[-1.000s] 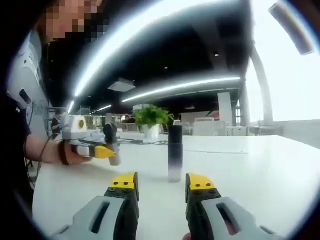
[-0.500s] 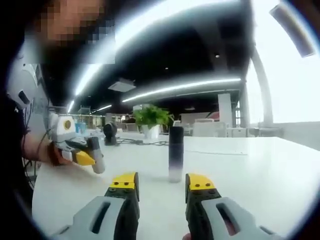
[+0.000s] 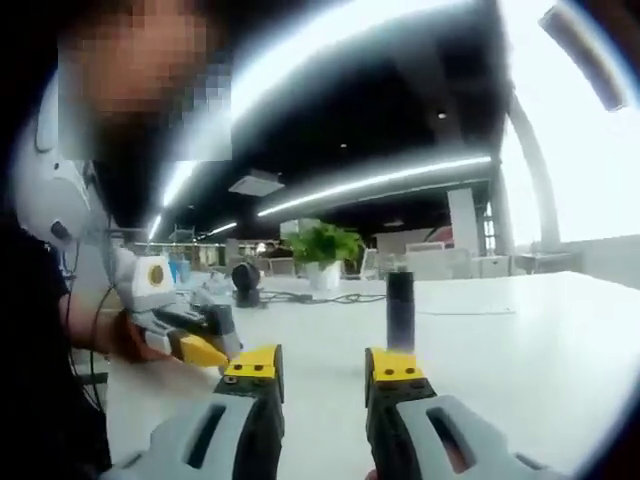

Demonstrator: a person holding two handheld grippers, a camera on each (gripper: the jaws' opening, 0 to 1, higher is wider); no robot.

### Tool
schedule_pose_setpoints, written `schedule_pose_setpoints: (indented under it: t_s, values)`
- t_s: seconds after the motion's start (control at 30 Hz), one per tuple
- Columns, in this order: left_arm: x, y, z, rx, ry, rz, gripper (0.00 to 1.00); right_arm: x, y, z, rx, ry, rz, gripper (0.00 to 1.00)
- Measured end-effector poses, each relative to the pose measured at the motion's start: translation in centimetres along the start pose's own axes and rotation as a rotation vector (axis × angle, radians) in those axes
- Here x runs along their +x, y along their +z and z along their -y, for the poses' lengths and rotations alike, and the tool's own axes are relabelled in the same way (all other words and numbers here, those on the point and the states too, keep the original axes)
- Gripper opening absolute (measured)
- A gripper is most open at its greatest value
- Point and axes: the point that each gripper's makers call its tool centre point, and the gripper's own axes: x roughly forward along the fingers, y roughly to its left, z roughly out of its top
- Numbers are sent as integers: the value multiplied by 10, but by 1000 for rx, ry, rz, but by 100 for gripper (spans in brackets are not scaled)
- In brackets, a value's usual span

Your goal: Pick up cosmetic bottle twist off cap place on table pick up cap screw tight cap place on table

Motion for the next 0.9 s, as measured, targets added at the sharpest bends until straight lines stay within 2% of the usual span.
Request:
schedule_pose_setpoints:
  t_s: [0.07, 0.17, 0.2, 0.23, 0.27, 0.3, 0.4, 0.53, 0.67, 0.83, 0.87, 0.9]
  values:
    - [1, 3, 2, 35, -14, 23, 9, 5, 11, -23, 27, 36, 23, 27]
    - [3, 3, 2, 67, 4, 26, 9, 12, 20, -42, 42, 45, 33, 27]
    - [4, 1, 2, 91, 3, 17, 9, 15, 22, -45, 47, 44, 36, 27]
    - [6, 1, 7, 107, -26, 22, 9, 16, 24, -49, 52, 43, 41, 27]
    - [8, 0, 16, 63, -74, 19, 9, 18, 26, -52, 57, 42, 52, 27]
    - [9, -1, 20, 83, -99, 10, 9, 20, 27, -53, 67, 35, 55, 27]
    - [11, -7, 22, 168, -89, -19, 9, 24, 22, -59, 62, 13, 45, 26]
    - [12, -5, 23, 124, -108, -2, 9, 32, 14, -72, 66, -9, 23, 26]
    - [12, -4, 18, 104, -91, 4, 9, 44, 3, -76, -1, -76, -23, 26]
    - [11, 4, 12, 11, -75, 48, 9, 53, 2, -81, 25, -111, -20, 24]
    - [10, 5, 10, 9, -71, 53, 9, 54, 5, -76, -11, -155, -10, 24]
    - [10, 5, 10, 10, -70, 56, 9, 56, 5, -77, -29, -161, -18, 22]
